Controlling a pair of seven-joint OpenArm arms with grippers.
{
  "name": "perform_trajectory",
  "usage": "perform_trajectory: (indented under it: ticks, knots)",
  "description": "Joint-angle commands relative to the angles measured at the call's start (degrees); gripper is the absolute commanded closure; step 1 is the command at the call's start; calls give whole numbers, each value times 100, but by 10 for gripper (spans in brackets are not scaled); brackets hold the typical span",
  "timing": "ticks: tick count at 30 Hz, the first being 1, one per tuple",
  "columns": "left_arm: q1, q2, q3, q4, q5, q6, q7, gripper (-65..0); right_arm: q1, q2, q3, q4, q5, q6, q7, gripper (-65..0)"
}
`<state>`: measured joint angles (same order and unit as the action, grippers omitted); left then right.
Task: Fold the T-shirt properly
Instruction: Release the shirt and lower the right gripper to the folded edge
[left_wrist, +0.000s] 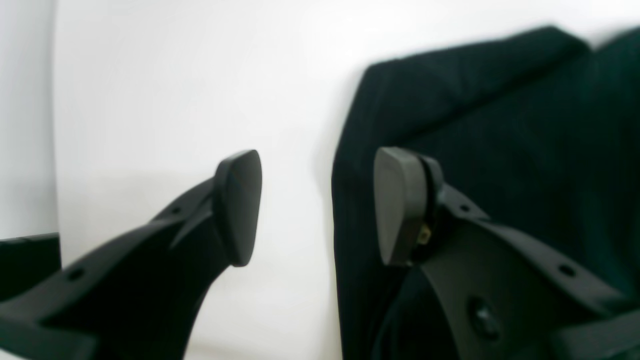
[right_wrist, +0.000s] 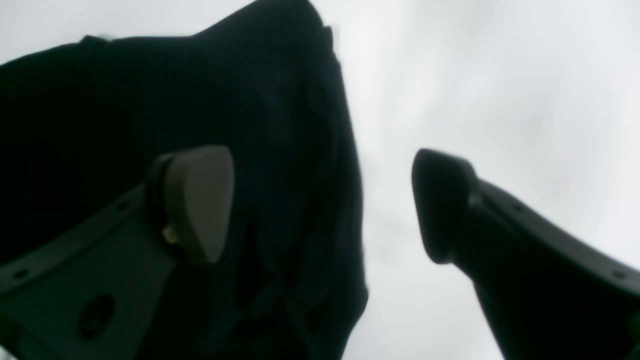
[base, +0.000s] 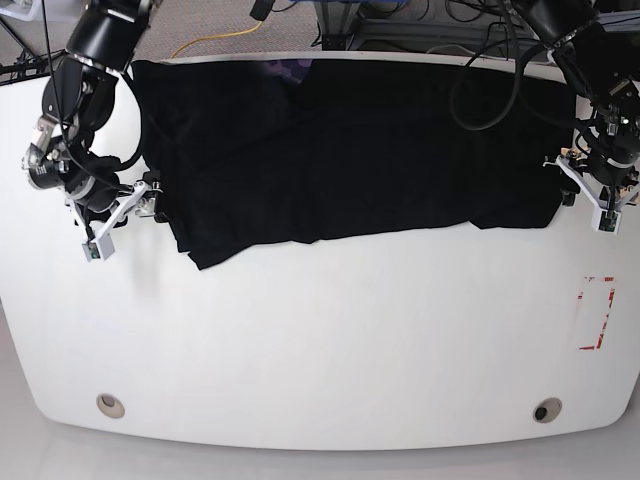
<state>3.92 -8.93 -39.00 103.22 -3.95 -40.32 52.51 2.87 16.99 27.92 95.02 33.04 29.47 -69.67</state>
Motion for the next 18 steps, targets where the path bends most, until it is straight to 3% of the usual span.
perform_trajectory:
  ticks: [1,6,12,18]
  knots:
    - [-115,-175,-16,82,-41,32,-113,-326,464,72,-265,-311,-266,46,255,-537]
    - [-177,-210,1,82,-41,32,-113,-326,1194,81,-994,-1269,-794,187,730,-537]
    - [-142,-210,-25,82,-41,32,-113,-325,2073,63,-1258,-2878,-1260,442,1239,-536]
    - [-124,-210,-34,82,-41,32,-113,-325,2442,63,-1619,-3678,-1339,486,1644,-436]
